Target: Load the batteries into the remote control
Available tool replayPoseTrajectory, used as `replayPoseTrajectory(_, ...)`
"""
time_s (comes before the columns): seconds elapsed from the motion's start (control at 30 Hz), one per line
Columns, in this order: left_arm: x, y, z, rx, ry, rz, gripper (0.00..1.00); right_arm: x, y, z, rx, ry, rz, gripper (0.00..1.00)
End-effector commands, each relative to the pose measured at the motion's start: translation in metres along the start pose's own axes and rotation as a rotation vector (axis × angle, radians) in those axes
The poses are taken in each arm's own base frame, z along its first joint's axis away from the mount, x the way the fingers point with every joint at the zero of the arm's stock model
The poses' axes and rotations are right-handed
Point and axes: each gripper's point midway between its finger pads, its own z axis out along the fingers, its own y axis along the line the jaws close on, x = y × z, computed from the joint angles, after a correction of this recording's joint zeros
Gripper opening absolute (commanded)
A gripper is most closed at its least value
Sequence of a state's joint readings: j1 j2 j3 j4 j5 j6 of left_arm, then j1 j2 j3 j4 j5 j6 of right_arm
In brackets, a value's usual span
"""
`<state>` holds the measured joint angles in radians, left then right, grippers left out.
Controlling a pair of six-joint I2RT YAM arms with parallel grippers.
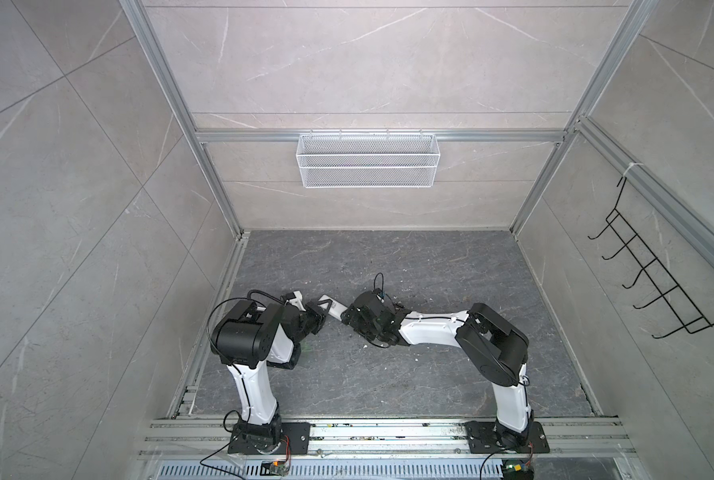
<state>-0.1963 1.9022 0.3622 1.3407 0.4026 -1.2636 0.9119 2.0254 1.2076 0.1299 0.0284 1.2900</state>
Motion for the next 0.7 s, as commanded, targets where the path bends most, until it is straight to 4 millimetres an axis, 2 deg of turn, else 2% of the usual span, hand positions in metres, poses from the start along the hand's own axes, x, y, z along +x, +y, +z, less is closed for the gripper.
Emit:
replayPoseTrajectory(0.0,-0.009,-0.036,0.000,0.115,-0.023,0.082,0.00,0.000,-0.012,0.007,0.054,0.019,0.022,0.73)
replayPoseTrajectory(0.3,-0.010,-0.037,-0.002,0.116,-0.028,0.087,0.00,-0.002,-0.026,0.009,0.145,0.014,0.011,0.69)
replayPoseTrajectory(0.5,-0.010,-0.037,-0.001,0.116,-0.026,0.085,0.00,-0.006,-0.028,0.011,0.146,0.010,0.021,0.63)
replayPoseTrajectory(0.67,-0.010,-0.037,-0.001,0.118,-0.027,0.085,0.00,-0.007,-0.027,0.015,0.149,0.013,0.024,0.63)
